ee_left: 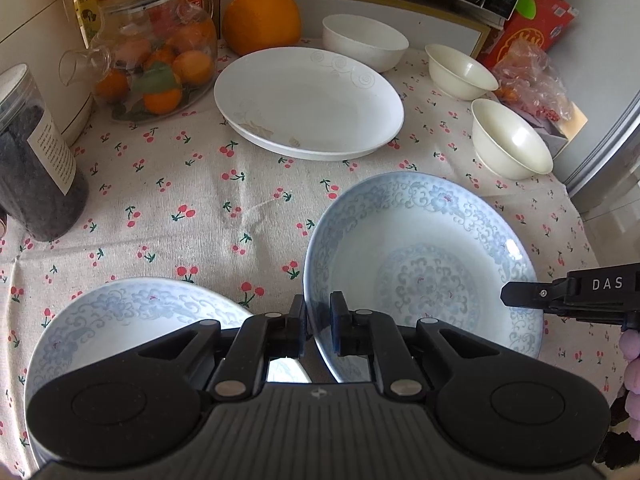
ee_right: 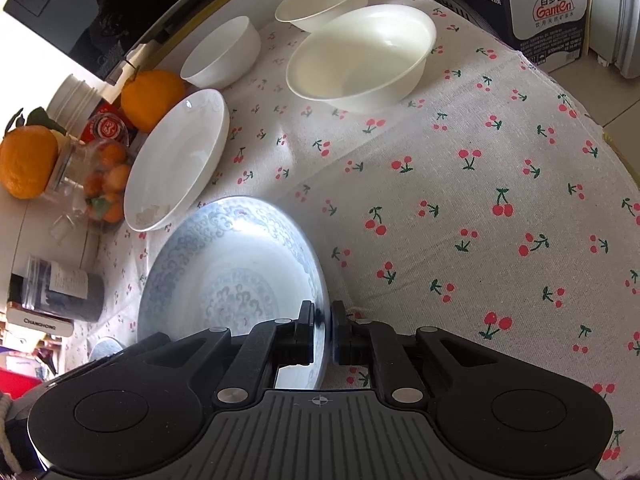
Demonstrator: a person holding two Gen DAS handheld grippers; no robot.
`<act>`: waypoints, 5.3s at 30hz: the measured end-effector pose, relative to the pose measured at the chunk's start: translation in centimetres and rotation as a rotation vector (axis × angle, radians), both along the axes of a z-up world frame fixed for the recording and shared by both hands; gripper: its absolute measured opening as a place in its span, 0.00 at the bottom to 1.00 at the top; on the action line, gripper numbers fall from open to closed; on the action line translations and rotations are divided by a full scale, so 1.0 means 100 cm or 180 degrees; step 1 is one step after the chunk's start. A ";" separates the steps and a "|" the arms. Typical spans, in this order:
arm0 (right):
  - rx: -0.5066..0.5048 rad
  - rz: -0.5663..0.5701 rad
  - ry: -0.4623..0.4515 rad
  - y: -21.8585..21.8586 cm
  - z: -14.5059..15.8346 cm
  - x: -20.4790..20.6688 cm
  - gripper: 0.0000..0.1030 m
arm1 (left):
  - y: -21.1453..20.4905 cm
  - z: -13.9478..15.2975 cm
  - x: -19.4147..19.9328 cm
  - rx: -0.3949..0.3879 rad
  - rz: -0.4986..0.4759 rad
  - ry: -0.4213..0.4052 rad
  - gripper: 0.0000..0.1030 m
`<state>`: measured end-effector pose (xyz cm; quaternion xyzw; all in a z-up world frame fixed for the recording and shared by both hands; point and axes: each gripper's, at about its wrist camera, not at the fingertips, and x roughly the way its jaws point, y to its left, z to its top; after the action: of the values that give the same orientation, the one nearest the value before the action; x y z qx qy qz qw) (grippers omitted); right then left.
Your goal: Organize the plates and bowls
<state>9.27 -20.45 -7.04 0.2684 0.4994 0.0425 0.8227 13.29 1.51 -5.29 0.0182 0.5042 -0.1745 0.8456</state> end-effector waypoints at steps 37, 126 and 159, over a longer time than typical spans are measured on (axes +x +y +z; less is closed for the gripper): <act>-0.0655 0.0277 -0.0669 0.012 0.057 -0.035 0.88 | 0.018 0.039 -0.043 0.0273 -0.0219 -0.0672 0.99; -0.0469 0.1466 -0.0622 0.175 0.022 -0.059 0.16 | 0.178 0.007 -0.047 -0.0328 0.0435 0.0173 0.11; -0.0418 0.0891 -0.0835 0.056 0.047 -0.026 0.17 | 0.063 0.027 -0.026 -0.0429 0.0180 -0.0017 0.10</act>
<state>6.63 -14.81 -2.34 0.1343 0.4221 0.1584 0.8824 10.68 7.81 -2.61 -0.0526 0.4893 -0.1840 0.8508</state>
